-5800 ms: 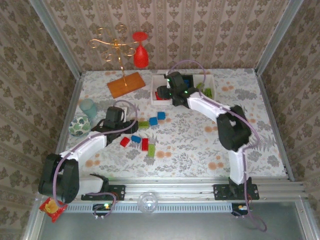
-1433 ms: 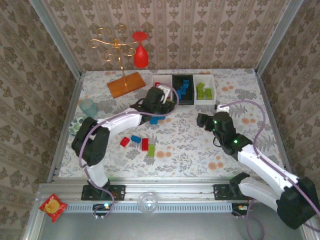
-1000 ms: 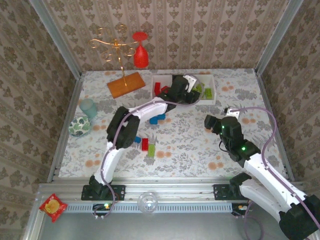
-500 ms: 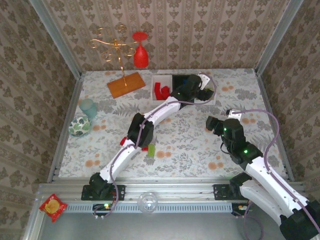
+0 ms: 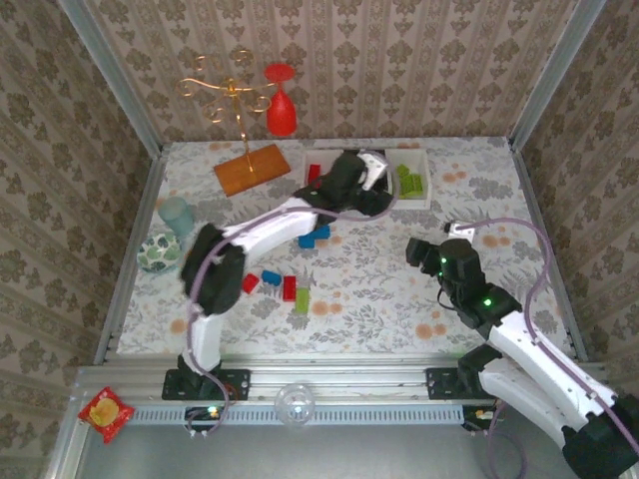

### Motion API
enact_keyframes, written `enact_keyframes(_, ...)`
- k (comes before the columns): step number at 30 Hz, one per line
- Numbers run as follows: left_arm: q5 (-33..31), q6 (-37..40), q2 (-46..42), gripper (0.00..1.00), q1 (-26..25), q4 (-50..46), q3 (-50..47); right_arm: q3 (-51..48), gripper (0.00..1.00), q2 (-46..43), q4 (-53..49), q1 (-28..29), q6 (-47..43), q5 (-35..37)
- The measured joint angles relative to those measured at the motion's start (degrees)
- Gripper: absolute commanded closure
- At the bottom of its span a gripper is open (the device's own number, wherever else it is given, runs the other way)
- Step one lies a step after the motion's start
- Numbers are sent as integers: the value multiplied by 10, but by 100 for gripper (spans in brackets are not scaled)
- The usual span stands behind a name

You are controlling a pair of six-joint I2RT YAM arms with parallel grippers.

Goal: Sort the legos into containers by color
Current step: Place the lego in the container, then pick up the lego from the bottom-center of the table.

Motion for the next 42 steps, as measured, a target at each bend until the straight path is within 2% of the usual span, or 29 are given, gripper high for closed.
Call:
enact_keyframes(5, -15, -48, -210, 13, 65, 11, -189, 33, 14, 151, 7, 167, 12, 3)
enact_keyframes(8, -24, -77, -290, 13, 110, -5, -273, 84, 14, 264, 14, 250, 19, 6)
enact_keyframes(12, -16, -103, -355, 12, 144, -42, -342, 180, 11, 414, 30, 336, 21, 7)
enact_keyframes(16, 9, -123, -401, 12, 168, -57, -385, 258, 10, 526, 39, 387, 19, 7)
enact_keyframes(20, 17, -134, -420, 12, 172, -58, -402, 309, 10, 597, 36, 404, 17, 8)
enact_keyframes(27, 20, -137, -428, 12, 179, -48, -421, 336, 14, 639, 8, 400, 17, 24)
enact_keyframes(30, 20, -137, -435, 12, 183, -43, -428, 336, 20, 641, 2, 391, 22, 22)
enact_keyframes(42, 20, -136, -437, 12, 183, -31, -432, 318, 53, 633, 20, 356, 47, 9)
